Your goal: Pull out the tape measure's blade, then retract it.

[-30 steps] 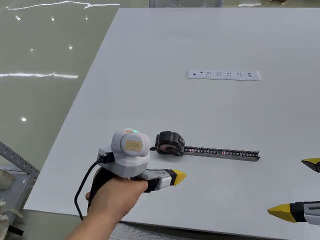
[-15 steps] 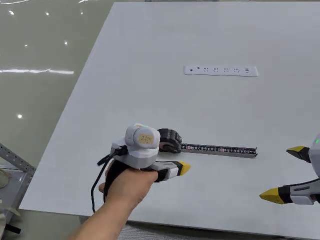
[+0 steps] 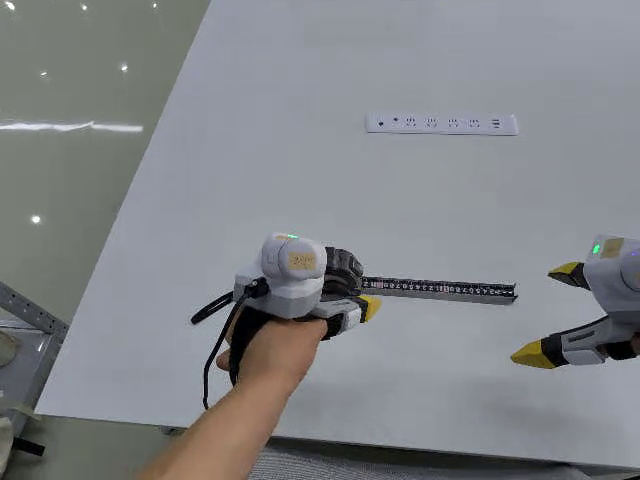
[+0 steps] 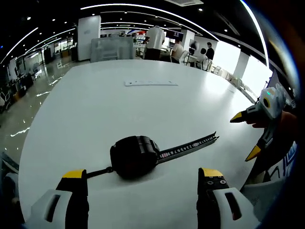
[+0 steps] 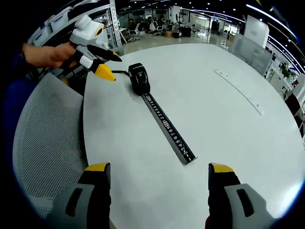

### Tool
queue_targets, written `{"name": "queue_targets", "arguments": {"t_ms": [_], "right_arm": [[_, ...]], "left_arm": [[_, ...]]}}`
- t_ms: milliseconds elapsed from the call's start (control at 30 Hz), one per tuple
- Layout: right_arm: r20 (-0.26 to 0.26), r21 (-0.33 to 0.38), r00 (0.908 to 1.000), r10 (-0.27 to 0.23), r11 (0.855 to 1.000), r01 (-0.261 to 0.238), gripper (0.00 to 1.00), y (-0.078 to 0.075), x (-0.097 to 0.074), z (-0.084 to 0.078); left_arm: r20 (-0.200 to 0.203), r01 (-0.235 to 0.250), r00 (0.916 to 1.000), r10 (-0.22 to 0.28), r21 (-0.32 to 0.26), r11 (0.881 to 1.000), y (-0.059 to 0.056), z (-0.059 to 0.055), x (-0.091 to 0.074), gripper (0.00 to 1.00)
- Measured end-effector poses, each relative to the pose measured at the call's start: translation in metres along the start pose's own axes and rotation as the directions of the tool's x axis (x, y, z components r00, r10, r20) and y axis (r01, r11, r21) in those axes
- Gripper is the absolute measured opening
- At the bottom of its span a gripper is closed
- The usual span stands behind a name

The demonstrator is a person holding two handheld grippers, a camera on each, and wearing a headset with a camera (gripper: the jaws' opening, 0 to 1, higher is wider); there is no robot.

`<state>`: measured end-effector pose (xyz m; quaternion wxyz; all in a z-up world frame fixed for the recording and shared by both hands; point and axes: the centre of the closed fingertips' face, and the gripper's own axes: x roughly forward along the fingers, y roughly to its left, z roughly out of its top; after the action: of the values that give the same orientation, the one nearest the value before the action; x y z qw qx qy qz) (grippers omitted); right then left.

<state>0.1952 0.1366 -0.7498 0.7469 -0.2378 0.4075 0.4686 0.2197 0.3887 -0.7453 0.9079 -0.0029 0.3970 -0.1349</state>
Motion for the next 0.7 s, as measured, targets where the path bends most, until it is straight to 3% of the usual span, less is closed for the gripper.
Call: {"name": "queue_targets", "arguments": {"t_ms": [333, 700], "right_arm": [[-0.037, -0.045, 0.999, 0.027, 0.999, -0.029, 0.75, -0.023, 0.018, -0.004], [-0.09, -0.14, 0.9942, 0.058, 0.988, -0.071, 0.61, -0.04, 0.033, -0.015]], "left_arm": [[-0.006, -0.008, 0.9999, 0.008, 0.006, 1.0, -0.002, 0.003, 0.023, 0.86], [-0.009, -0.033, 0.9994, 0.033, -0.047, 0.998, 0.004, 0.005, 0.04, 0.83]]}}
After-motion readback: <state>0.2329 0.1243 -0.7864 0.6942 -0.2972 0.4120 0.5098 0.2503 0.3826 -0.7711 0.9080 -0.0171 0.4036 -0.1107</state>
